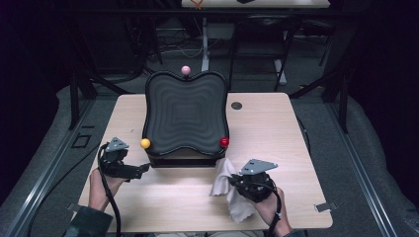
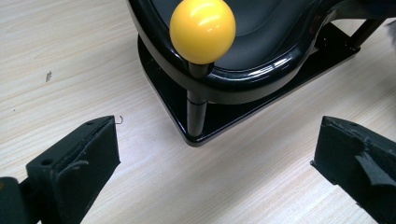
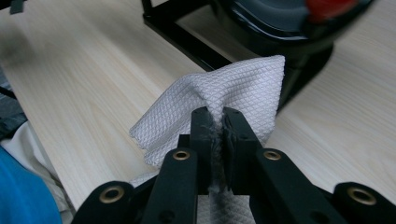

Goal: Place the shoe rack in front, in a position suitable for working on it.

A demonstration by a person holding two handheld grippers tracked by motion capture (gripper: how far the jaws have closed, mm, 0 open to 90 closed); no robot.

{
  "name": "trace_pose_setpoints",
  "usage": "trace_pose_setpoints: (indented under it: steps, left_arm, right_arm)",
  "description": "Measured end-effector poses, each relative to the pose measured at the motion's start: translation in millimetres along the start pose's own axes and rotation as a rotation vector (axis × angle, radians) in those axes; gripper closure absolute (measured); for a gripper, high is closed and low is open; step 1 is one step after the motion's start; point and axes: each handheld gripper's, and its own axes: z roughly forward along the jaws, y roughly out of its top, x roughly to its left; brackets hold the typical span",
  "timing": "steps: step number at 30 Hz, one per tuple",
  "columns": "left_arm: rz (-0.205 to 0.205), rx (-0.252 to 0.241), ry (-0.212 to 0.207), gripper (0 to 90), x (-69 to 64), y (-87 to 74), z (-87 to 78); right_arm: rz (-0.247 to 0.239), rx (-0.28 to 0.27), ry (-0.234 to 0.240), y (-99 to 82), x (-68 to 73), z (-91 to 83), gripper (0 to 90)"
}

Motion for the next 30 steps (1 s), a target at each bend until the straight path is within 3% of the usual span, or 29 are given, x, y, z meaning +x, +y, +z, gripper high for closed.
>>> trace_pose_setpoints:
  steps: [1, 3, 5, 9, 10, 13, 16, 17, 21, 23, 25, 27, 29, 30]
  left_arm:
    - [0.002, 0.002, 0.000, 0.0, 0.0, 0.1, 0.3]
    - [0.003, 0.004, -0.001, 0.0, -0.6, 0.4, 1.4]
    - [0.009, 0.004, -0.001, 0.0, -0.9, 0.7, 2.2]
    - [0.007, 0.004, -0.002, 0.0, -1.1, 0.6, 2.3]
    - [0.007, 0.003, -0.001, 0.0, -0.9, 0.6, 2.1]
    - [0.008, 0.000, -0.002, 0.0, -0.7, 0.6, 1.7]
    - [0.010, 0.001, -0.002, 0.0, -1.0, 0.6, 1.6]
    - [0.013, 0.001, -0.001, 0.0, -0.9, 0.6, 1.7]
    - [0.015, 0.004, -0.001, 0.0, -0.9, 0.4, 1.6]
    - [0.011, 0.000, 0.003, 0.0, -1.7, 0.2, 1.2]
    - [0.014, 0.003, 0.001, 0.0, -2.6, 0.1, 0.8]
    - [0.022, 0.003, 0.002, 0.0, -4.7, 0.1, 0.6]
    - [0.027, 0.005, 0.004, 0.0, -5.7, 0.0, -0.4]
    - [0.027, 0.002, 0.007, 0.0, -6.2, -0.1, -0.9]
  right_arm:
    - [-0.013, -0.002, 0.018, 2.6, 2.1, 5.3, 83.4]
    - [-0.034, 0.028, -0.005, 8.9, 7.3, 14.5, 83.2]
    - [-0.043, 0.002, 0.075, 12.4, 11.0, 27.5, 83.1]
    - [-0.064, 0.037, 0.083, 17.7, 20.1, 47.8, 82.4]
    - [-0.062, 0.032, 0.117, 18.5, 22.1, 54.5, 82.4]
    - [-0.073, 0.053, 0.106, 21.8, 28.6, 67.9, 82.2]
    - [-0.067, 0.051, 0.135, 25.0, 31.8, 82.1, 81.8]
    - [-0.074, 0.071, 0.115, 25.8, 33.6, 85.9, 81.4]
    - [-0.080, 0.078, 0.160, 24.4, 39.3, 106.2, 78.6]
    - [-0.091, 0.101, 0.138, 23.5, 43.1, 111.7, 74.1]
    - [-0.086, 0.104, 0.138, 23.4, 43.3, 114.6, 63.1]
    - [-0.072, 0.089, 0.142, 24.0, 41.7, 111.5, 56.3]
    - [-0.063, 0.077, 0.116, 25.6, 38.1, 104.8, 47.9]
    - [-0.044, 0.049, 0.140, 26.1, 33.9, 101.1, 45.4]
